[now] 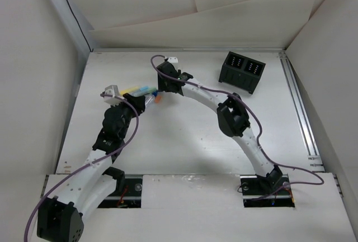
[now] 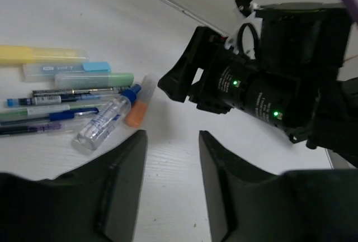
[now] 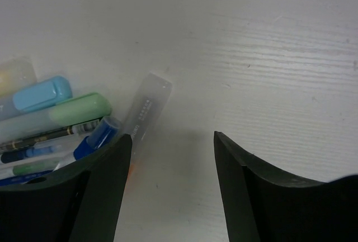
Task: Sort the stationery into containers
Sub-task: Pick up the pen from the center of the board.
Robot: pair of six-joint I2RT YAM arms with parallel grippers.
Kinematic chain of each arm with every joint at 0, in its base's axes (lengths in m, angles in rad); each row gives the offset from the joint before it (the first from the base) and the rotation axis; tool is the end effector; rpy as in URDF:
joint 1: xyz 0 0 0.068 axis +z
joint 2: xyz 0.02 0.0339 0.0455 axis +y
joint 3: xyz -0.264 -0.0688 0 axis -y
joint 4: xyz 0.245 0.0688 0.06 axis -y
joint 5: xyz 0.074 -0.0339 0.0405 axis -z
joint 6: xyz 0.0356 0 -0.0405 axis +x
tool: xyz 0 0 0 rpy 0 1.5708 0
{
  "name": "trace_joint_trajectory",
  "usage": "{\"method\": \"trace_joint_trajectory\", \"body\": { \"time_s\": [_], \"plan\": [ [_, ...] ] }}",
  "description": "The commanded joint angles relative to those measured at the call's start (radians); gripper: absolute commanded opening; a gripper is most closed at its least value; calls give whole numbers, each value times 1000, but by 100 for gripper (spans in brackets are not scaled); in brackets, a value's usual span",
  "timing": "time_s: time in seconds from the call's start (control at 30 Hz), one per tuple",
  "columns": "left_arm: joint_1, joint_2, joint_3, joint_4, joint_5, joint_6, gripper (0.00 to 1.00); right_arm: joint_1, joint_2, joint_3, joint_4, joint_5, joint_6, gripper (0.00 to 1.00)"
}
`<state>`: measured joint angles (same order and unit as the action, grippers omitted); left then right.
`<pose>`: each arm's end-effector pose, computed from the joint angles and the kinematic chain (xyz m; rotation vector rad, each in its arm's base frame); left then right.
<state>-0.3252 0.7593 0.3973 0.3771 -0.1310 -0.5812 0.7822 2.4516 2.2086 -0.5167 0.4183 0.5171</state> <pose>0.1798 -0.0557 0.2662 -0.3070 1.5585 -0.6111 0.4025 0.3796 0.2075 -0.0941 2.2575 0.2041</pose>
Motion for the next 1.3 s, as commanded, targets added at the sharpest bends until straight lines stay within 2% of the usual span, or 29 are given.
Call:
{"method": "trace_joint_trajectory", "body": {
  "time_s": [0.0,0.07,0.2,0.37,0.47,0.7,1.1,1.27],
  "plan": [
    [-2,-17,51,36,7,24,35,-27,29,111,-78,-62,23,67],
    [-2,-17,51,22,7,14,35,-18,41,111,-78,-40,23,65],
    [-2,-17,51,22,16,4,47,-8,32,59,-22,-70,23,65],
    [-2,-17,42,34,42,4,53,2,12,25,43,-99,32,64],
    [-2,-17,41,34,51,4,55,11,12,16,70,-108,32,64],
    [-2,-17,41,34,51,4,56,11,122,152,1,-108,50,58],
    [-2,-17,41,23,42,4,57,2,113,62,23,-90,69,47],
    [-2,-17,41,23,42,4,58,2,90,27,23,-90,69,47]
  ]
}}
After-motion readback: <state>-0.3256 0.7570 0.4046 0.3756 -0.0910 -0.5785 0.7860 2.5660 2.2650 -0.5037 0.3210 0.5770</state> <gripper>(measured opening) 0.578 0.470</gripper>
